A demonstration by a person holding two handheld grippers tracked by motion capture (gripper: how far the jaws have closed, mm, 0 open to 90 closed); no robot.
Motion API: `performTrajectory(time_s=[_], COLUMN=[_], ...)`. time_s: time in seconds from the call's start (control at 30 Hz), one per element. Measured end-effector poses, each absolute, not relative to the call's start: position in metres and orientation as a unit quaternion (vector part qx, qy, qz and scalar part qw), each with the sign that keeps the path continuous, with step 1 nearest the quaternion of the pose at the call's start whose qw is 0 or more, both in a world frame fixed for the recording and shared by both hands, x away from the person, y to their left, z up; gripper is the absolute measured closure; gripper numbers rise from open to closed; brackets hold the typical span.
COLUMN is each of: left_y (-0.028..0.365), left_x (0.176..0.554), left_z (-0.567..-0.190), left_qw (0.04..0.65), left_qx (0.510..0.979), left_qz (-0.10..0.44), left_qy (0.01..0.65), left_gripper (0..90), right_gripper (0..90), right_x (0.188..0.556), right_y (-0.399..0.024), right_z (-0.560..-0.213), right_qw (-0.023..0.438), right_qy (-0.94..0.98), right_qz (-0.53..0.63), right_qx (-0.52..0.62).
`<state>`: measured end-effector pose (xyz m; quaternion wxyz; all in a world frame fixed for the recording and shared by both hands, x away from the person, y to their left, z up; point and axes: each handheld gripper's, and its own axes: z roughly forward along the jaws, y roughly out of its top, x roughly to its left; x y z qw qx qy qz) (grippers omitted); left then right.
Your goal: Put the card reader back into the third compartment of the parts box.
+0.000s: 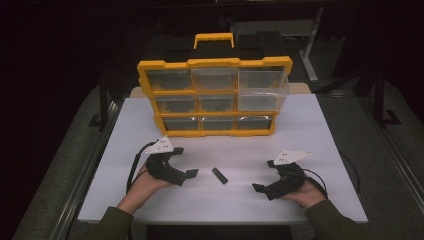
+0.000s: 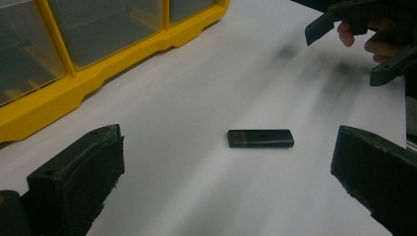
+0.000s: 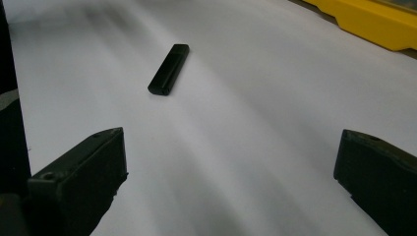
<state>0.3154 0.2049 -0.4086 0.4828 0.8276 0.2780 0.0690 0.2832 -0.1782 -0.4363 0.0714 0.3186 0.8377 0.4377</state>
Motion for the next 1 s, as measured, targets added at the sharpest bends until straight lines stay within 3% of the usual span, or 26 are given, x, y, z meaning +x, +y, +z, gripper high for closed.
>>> performTrajectory(time_s=[1.0], left_y=[0.172], left_x=[0.323], left_z=[-0.406], left_qw=[0.48], left_qx=[0.827], left_qz=[0.071], left_qy=[0.282], left_gripper=[0.0], right_gripper=[0.0], right_x=[0.284], right_y=[-0.178], right_z=[-0.437], right_qw=[0.07], right_qy=[0.838], right_qz=[0.437], right_qx=[0.32])
